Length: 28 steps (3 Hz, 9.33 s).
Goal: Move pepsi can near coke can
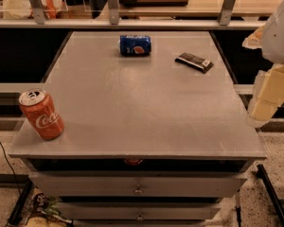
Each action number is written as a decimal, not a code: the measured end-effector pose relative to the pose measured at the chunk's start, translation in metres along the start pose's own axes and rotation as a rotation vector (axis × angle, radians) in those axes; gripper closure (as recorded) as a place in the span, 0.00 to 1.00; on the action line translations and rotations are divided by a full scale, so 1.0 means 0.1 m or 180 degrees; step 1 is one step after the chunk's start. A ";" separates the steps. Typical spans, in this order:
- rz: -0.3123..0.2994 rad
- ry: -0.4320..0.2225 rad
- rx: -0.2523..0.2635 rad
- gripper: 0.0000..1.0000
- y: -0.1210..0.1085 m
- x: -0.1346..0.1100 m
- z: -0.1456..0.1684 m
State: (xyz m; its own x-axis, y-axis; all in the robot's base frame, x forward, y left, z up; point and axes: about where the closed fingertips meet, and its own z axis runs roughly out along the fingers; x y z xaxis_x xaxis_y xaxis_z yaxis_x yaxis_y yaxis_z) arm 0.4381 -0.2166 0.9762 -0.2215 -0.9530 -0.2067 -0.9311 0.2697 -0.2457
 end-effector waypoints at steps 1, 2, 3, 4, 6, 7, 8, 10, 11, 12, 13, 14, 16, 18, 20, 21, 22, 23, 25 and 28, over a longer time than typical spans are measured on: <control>0.0000 -0.0001 0.0001 0.00 0.00 0.00 0.00; -0.0010 -0.0173 0.0045 0.00 -0.25 -0.02 0.09; -0.0089 -0.0446 0.0077 0.00 -0.70 -0.14 0.29; -0.0072 -0.0721 0.0153 0.00 -1.23 -0.29 0.55; 0.0101 -0.1029 0.0182 0.00 -1.81 -0.47 0.97; 0.0005 -0.1335 0.0205 0.00 -2.00 -0.66 1.17; -0.0178 -0.1730 0.0237 0.00 -2.28 -1.00 1.43; -0.0237 -0.2008 0.0370 0.00 -2.64 -1.54 1.78; -0.0083 -0.1922 0.0497 0.00 -2.76 -1.68 1.90; 0.0026 -0.1800 0.0531 0.00 -2.81 -1.82 2.02; 0.0092 -0.1645 0.0532 0.00 -2.82 -1.95 2.13; 0.0085 -0.1593 0.0472 0.00 -2.81 -2.08 2.23; 0.0052 -0.1570 0.0305 0.17 -2.72 -2.25 2.39; 0.0094 -0.1585 0.0172 0.62 -2.63 -2.27 2.50; 0.0084 -0.1669 0.0120 1.00 -2.61 -2.21 2.44; 0.0039 -0.1753 0.0171 1.00 -2.65 -2.12 2.24; -0.0081 -0.1844 0.0196 1.00 -2.62 -2.08 2.00; -0.0291 -0.1863 0.0116 1.00 -2.43 -2.11 1.79; -0.0366 -0.1908 -0.0148 1.00 -2.00 -2.21 1.75; -0.0402 -0.1788 -0.0172 1.00 -1.30 -2.16 1.54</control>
Offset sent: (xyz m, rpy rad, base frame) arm 0.0634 -0.0100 -0.0086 0.1148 -0.0528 0.0323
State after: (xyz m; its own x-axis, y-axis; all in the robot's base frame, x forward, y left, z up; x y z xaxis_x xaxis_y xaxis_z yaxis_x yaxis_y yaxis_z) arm 0.6520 -0.0244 0.9074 0.0666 -0.7538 -0.6538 -0.9571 0.1370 -0.2554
